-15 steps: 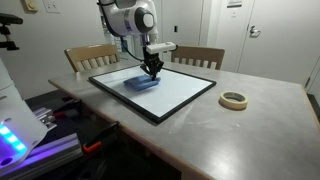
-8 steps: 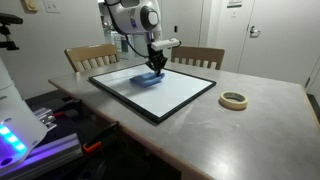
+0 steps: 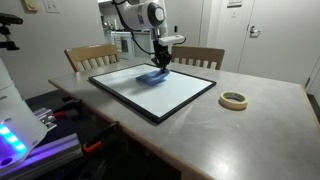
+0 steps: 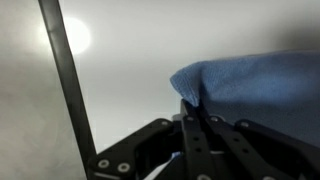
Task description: Use the blue cloth to wipe the board
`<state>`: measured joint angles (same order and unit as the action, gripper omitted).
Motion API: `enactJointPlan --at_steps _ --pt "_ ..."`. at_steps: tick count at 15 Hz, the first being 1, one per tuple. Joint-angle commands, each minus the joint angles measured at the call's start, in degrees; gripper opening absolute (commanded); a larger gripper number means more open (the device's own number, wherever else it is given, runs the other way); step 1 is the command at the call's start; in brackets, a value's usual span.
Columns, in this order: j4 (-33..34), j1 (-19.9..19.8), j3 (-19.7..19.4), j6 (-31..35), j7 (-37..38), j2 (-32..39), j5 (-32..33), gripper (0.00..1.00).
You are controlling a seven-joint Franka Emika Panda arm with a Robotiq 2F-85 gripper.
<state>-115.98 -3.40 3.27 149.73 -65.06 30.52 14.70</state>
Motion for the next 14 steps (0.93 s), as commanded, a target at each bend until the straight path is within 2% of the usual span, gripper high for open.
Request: enactJointPlan --at_steps 1,10,14 --pt "7.14 -1.45 1.06 -4.67 -4.34 3.94 -0.15 0.01" --pt "19.52 -2.35 1.69 -11.71 -11.31 10.87 -1.61 0.01" --pt "23.77 -2.1 1.59 -14.08 -12.2 13.07 -2.03 0.01"
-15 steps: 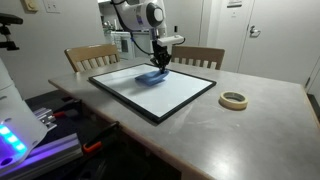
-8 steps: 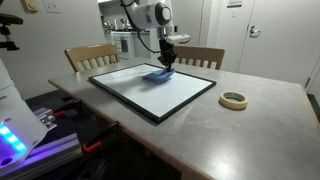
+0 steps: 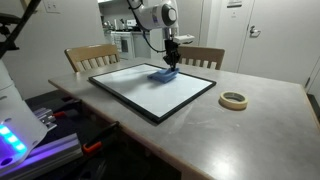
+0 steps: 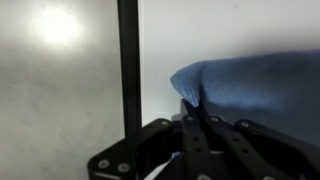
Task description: Use the blue cloth to wipe the board
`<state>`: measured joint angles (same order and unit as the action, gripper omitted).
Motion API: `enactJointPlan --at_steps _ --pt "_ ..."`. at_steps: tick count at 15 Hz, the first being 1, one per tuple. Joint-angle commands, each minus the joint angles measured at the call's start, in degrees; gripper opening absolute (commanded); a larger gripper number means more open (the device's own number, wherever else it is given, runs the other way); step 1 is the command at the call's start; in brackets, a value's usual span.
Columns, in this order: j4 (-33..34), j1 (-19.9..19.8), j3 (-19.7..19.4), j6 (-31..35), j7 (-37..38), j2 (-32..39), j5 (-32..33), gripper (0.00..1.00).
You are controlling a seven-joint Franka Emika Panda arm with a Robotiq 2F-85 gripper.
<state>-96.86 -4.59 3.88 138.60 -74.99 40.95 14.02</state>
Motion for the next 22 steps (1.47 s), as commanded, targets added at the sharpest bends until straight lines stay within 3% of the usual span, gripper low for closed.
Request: enactJointPlan --at_steps 1,13,22 --pt "5.59 -0.9 1.23 -4.04 -2.33 2.91 -1.76 0.01" --pt "11.76 2.05 3.55 -7.59 0.73 7.28 -5.25 0.01" --pt "14.7 4.47 4.07 -6.11 10.03 9.75 -6.91 0.01"
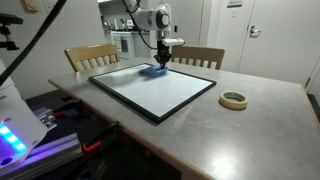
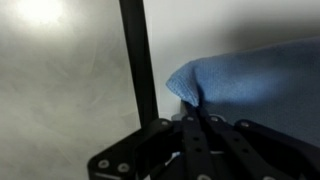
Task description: Use the blue cloth to wipe the board
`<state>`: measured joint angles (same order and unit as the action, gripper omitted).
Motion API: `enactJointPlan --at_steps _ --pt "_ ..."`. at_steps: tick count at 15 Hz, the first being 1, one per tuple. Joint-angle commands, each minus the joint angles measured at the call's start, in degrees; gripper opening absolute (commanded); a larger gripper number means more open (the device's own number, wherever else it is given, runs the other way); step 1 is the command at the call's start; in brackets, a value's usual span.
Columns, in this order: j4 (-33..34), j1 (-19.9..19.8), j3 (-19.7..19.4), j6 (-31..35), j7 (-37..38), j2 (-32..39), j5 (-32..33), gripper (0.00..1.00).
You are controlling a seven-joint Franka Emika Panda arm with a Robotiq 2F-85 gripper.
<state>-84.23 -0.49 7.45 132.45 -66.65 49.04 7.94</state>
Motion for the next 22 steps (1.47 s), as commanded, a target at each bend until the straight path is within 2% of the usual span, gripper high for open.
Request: enactJointPlan --at_steps 1,15,22 --pt "1.93 0.45 0.71 -0.09 2.03 1.67 -0.78 0.01" --pt "-2.94 0.31 1.94 0.72 2.49 -0.63 -0.74 0.01" --pt "-7.93 0.91 2.02 1.93 4.03 -3.68 -0.22 0.01"
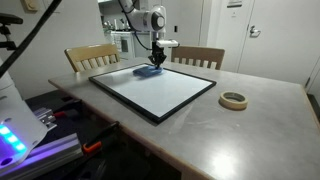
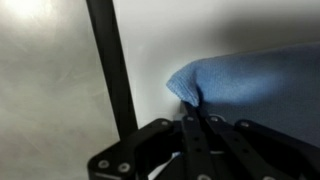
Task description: Use the blue cloth to wipe the board
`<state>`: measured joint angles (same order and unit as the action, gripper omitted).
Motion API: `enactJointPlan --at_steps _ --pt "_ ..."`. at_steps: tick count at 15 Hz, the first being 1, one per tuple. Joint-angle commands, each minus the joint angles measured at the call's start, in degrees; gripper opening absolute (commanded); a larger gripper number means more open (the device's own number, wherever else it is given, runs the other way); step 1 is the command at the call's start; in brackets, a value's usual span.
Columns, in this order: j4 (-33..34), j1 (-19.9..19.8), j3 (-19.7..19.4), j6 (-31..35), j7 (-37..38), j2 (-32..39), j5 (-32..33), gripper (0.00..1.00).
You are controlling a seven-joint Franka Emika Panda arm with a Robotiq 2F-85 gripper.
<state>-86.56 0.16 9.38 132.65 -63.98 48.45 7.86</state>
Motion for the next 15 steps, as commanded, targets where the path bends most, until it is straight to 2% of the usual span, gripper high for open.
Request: enactJointPlan --at_steps 1,15 --pt "-6.87 0.31 0.15 2.03 1.82 -3.72 -0.18 0.01" --pt "-24.36 0.83 1.27 11.77 8.2 -11.97 0.28 0.01"
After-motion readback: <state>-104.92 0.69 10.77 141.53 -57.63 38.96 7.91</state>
